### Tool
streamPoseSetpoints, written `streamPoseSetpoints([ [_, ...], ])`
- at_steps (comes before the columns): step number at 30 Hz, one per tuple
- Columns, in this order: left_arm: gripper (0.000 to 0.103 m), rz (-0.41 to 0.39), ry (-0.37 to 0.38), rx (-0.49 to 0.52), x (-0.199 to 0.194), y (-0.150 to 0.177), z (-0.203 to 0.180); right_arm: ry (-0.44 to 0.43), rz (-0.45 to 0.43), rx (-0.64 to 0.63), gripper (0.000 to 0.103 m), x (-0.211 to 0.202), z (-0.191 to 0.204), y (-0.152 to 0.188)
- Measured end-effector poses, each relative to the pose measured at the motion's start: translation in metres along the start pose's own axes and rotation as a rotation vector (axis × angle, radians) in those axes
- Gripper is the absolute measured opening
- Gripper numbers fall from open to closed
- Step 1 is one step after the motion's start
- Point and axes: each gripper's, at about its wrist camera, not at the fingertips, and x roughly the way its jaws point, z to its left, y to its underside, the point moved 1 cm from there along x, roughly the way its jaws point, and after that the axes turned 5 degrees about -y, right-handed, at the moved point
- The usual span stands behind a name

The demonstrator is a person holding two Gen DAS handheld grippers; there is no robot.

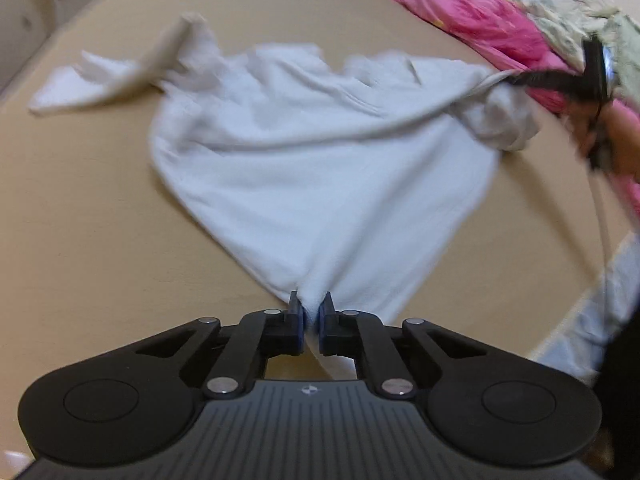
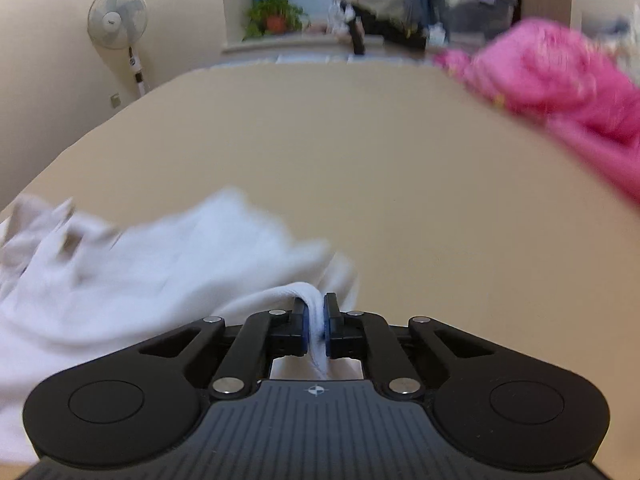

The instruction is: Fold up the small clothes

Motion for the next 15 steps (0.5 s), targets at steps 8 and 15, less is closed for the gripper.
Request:
streamPoseSetpoints([
  [8, 0.007, -0.013, -0.153, -0.033, -0.006, 0.003, 0.035, 0.248, -0.122, 0.296, 0.016, 0.018, -0.066, -0.054],
  [15, 0.008, -0.009, -0.079, -0.109, -0.009, -0.002, 0.050, -0.085, 0.003, 0.166, 0.035, -0.001, -0.007, 0.046],
])
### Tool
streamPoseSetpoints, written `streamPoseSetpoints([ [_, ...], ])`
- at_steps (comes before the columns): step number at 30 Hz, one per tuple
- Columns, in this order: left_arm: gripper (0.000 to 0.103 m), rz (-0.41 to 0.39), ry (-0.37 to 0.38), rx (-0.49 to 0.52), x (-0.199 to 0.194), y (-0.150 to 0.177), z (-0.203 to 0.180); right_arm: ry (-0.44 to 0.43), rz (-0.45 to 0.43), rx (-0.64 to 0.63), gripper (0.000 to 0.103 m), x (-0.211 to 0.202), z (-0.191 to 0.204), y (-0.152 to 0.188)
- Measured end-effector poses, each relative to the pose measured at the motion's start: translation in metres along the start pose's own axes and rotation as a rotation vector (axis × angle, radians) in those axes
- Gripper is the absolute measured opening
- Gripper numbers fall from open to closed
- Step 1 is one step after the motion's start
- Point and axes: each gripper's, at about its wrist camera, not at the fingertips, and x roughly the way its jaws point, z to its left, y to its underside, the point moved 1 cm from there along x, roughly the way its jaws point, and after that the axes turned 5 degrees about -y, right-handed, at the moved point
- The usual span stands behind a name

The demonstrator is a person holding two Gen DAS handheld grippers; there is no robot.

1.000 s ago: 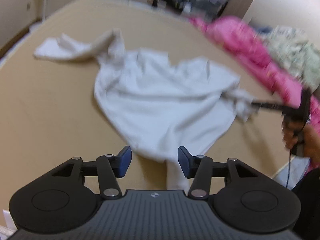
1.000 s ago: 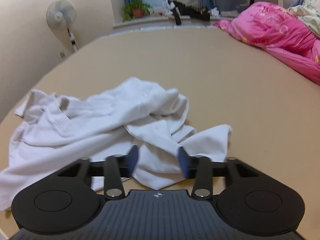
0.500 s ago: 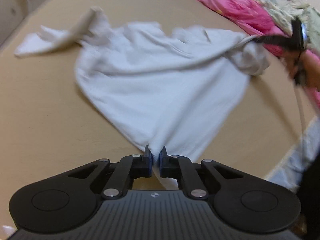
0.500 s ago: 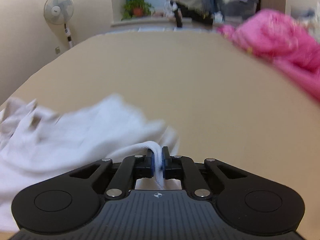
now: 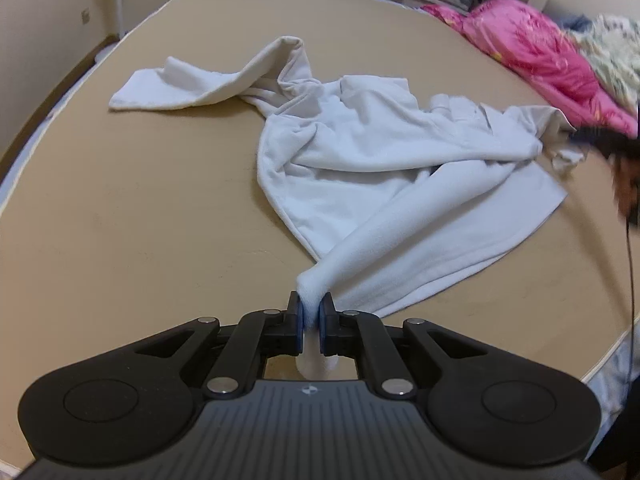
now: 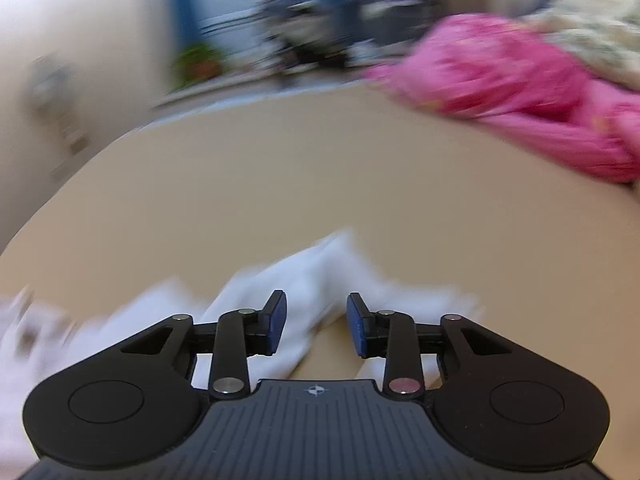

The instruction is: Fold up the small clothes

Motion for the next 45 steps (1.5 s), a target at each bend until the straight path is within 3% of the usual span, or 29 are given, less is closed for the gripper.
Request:
streamPoseSetpoints([
  [2, 0.008, 0.000, -0.001, 0.009, -0.003, 0.001, -0.003, -0.079, 0.139, 0.004, 0.035, 0.011, 0.007, 0.025],
  [4, 0.008, -0.001, -0.005, 0.013, -0.004, 0.002, -0.004, -0.080, 0.237, 0.018, 0.035, 0.022, 0.013, 0.040],
  [6, 0.008, -0.001, -0.005, -0.008, -0.004, 0.002, -0.004, -0.055, 0.229, -0.007, 0.034, 0.022, 0.020, 0.045],
  [8, 0.005, -0.016, -0.003, -0.031, -0.002, -0.001, -0.002, -0.068, 0.238, 0.039, 0.004, 0.021, 0.022, 0.037],
  [9, 0.004, -0.035, -0.001, -0.036, -0.003, -0.003, -0.002, -0.068, 0.233, 0.065, 0.004, 0.020, 0.021, 0.031],
  [12, 0.003, -0.143, 0.023, -0.122, -0.020, -0.012, 0.007, -0.094, 0.102, 0.161, 0.003, -0.016, 0.023, -0.019],
  [14, 0.003, -0.293, 0.089, -0.244, -0.051, -0.014, 0.021, -0.179, -0.046, 0.267, 0.003, -0.072, 0.026, -0.060],
  [16, 0.003, -0.466, 0.167, -0.334, -0.092, -0.005, 0.033, -0.229, -0.195, 0.251, 0.003, -0.137, 0.034, -0.084],
  [17, 0.003, -0.514, 0.192, -0.332, -0.109, 0.002, 0.034, -0.246, -0.256, 0.220, 0.003, -0.168, 0.038, -0.089],
  [18, 0.003, -0.514, 0.218, -0.315, -0.117, 0.009, 0.032, -0.252, -0.277, 0.199, 0.003, -0.194, 0.039, -0.086],
  [21, 0.003, -0.365, 0.276, -0.169, -0.122, 0.032, 0.014, -0.134, -0.106, 0.130, 0.003, -0.224, 0.033, -0.046],
  [23, 0.003, -0.328, 0.302, -0.047, -0.129, 0.050, 0.001, -0.060, 0.022, 0.176, 0.003, -0.228, 0.013, -0.002],
  [25, 0.003, -0.274, 0.346, 0.031, -0.133, 0.068, -0.007, -0.051, 0.102, 0.251, 0.003, -0.238, -0.008, 0.041],
  [27, 0.003, -0.172, 0.328, 0.106, -0.125, 0.086, -0.013, -0.032, 0.144, 0.223, 0.003, -0.247, -0.010, 0.074],
  [32, 0.003, 0.053, 0.276, 0.208, -0.091, 0.112, -0.024, -0.009, 0.244, 0.198, 0.003, -0.258, -0.003, 0.139],
  [34, 0.003, 0.080, 0.265, 0.226, -0.086, 0.113, -0.022, -0.004, 0.282, 0.207, 0.003, -0.265, -0.002, 0.155],
  [39, 0.003, 0.149, 0.300, 0.277, -0.079, 0.116, -0.022, 0.108, 0.504, 0.102, 0.001, -0.242, 0.002, 0.210],
  [40, 0.004, 0.178, 0.289, 0.315, -0.074, 0.118, -0.026, 0.162, 0.498, 0.109, 0.001, -0.238, -0.003, 0.211],
  [42, 0.011, 0.197, 0.266, 0.350, -0.066, 0.117, -0.032, 0.143, 0.382, 0.149, 0.005, -0.243, -0.006, 0.194],
  [45, 0.024, 0.102, 0.256, 0.283, -0.073, 0.099, -0.024, 0.086, 0.207, 0.094, 0.014, -0.253, 0.008, 0.174],
])
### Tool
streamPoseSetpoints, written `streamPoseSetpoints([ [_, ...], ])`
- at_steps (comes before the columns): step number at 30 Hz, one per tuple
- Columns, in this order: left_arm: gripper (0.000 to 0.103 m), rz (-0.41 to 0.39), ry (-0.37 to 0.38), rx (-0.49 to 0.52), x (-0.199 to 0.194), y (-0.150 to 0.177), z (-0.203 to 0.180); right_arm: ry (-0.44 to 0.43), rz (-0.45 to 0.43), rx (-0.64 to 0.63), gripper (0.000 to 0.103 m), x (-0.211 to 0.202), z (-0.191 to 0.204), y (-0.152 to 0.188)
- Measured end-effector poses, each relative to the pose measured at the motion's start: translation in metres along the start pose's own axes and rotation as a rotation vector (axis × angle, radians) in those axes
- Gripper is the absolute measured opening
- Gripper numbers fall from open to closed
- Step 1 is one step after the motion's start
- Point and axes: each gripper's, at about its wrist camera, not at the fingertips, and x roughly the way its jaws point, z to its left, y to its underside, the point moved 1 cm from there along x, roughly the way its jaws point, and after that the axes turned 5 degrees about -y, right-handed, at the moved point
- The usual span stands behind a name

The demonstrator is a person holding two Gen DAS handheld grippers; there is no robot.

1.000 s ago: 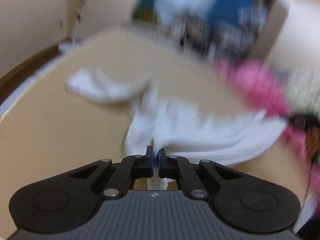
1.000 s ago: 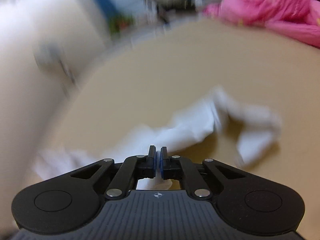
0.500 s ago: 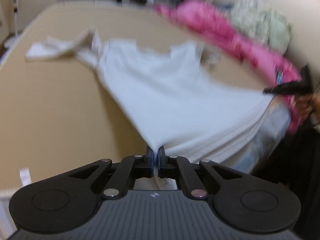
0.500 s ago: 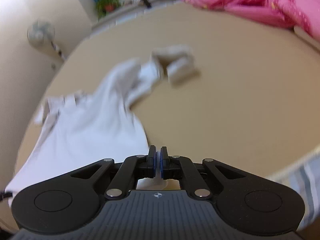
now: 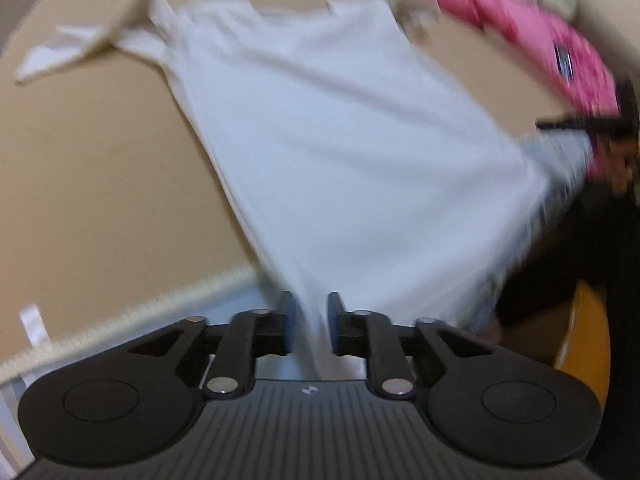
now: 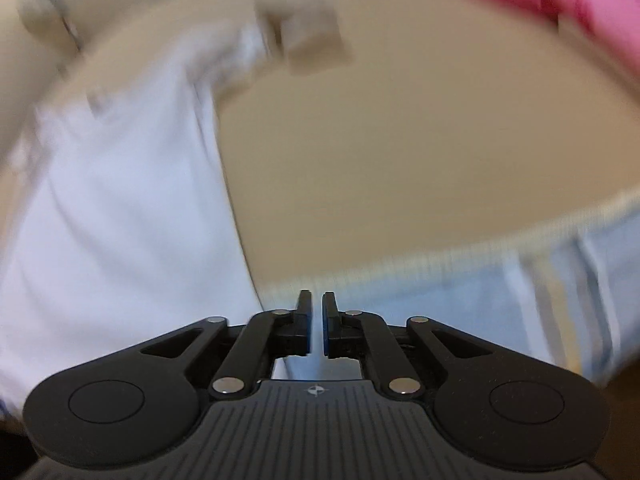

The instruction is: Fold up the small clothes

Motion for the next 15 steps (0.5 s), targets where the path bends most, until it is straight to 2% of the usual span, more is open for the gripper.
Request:
streamPoseSetpoints([
  [1, 0.024, -0.034, 0.007, -0.030, -0.004, -0.003, 0.005, -0.026, -0.010, -0.029, 0.027, 0.003, 0.007, -0.002],
  [2, 0.024, -0.060, 0.021, -0.057, -0.005, -0.008, 0.006, -0.043, -0.002, -0.054, 0.033, 0.010, 0.013, -0.002],
  [5, 0.024, -0.064, 0.036, -0.040, 0.003, -0.019, 0.000, -0.049, 0.073, -0.080, 0.033, 0.040, 0.023, 0.003],
  [8, 0.024, 0.038, 0.008, 0.030, 0.031, -0.024, -0.016, -0.021, 0.230, -0.104, 0.033, 0.071, 0.029, 0.011],
  [11, 0.022, 0.211, -0.094, 0.107, 0.063, -0.013, -0.022, 0.000, 0.219, -0.120, 0.033, 0.068, 0.036, 0.006],
  [13, 0.022, 0.190, -0.093, 0.125, 0.059, -0.019, -0.025, -0.021, 0.161, -0.082, 0.033, 0.056, 0.035, 0.001],
  [15, 0.024, 0.114, -0.096, 0.091, 0.045, -0.031, -0.025, -0.042, 0.108, -0.047, 0.033, 0.042, 0.030, -0.002],
])
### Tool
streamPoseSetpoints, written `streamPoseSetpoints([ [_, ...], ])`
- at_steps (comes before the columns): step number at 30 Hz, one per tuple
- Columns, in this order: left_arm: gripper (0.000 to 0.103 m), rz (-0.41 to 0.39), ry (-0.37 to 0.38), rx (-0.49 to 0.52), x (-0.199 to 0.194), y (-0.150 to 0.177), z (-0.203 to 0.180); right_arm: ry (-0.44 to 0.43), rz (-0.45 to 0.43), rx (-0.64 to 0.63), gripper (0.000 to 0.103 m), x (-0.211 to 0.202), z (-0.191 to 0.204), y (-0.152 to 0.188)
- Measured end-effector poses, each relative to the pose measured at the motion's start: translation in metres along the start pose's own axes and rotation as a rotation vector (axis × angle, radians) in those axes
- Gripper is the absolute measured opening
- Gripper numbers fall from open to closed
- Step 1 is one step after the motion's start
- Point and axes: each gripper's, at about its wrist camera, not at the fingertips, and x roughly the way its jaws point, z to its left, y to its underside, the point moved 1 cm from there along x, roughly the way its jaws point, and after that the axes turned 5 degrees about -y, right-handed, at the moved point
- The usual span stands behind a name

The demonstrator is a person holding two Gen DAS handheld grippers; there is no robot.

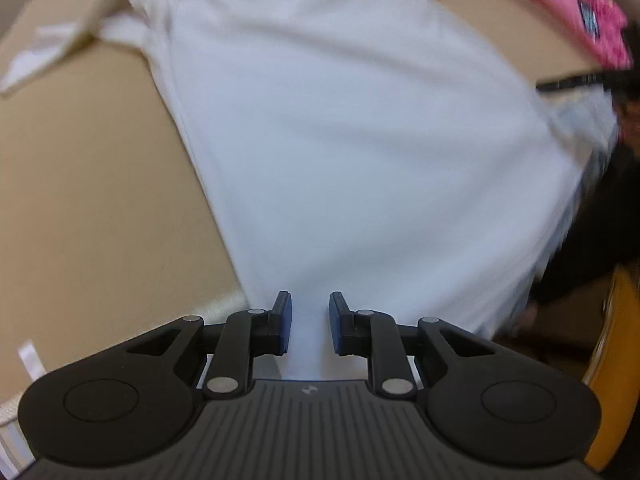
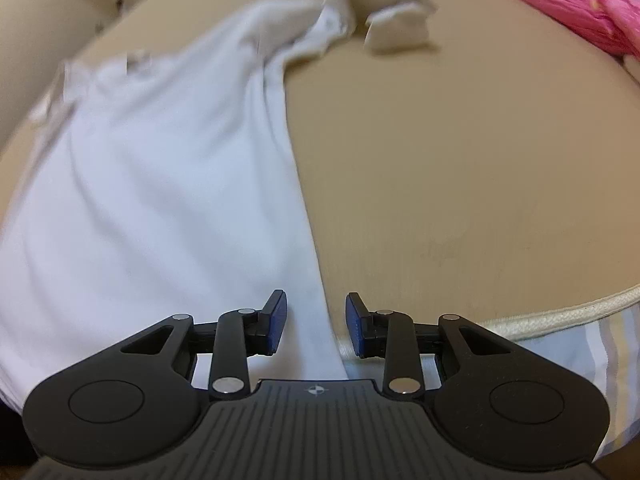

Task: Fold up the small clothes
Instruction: 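Open both grippers and release the spread shirt onto the mattress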

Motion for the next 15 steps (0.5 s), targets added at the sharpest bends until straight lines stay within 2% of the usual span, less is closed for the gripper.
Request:
streamPoseSetpoints([
  [3, 0.033, -0.142, 0.007, -0.051, -0.022, -0.016, 0.002, -0.029, -0.118, 0.047, 0.033, -0.019, -0.004, -0.017],
  [5, 0.034, -0.207, 0.005, -0.105, -0.022, -0.030, 0.002, -0.075, -0.186, 0.088, 0.033, -0.031, -0.007, -0.029],
  [9, 0.034, -0.250, -0.059, -0.093, -0.010, -0.059, -0.004, -0.132, -0.320, 0.103, 0.033, -0.036, -0.011, -0.067],
  [11, 0.033, -0.252, -0.055, -0.104, -0.004, -0.070, -0.006, -0.158, -0.385, 0.110, 0.019, -0.035, -0.017, -0.086],
  [15, 0.033, -0.219, -0.077, -0.073, 0.009, -0.073, -0.012, -0.223, -0.452, 0.195, 0.019, -0.012, -0.039, -0.125],
])
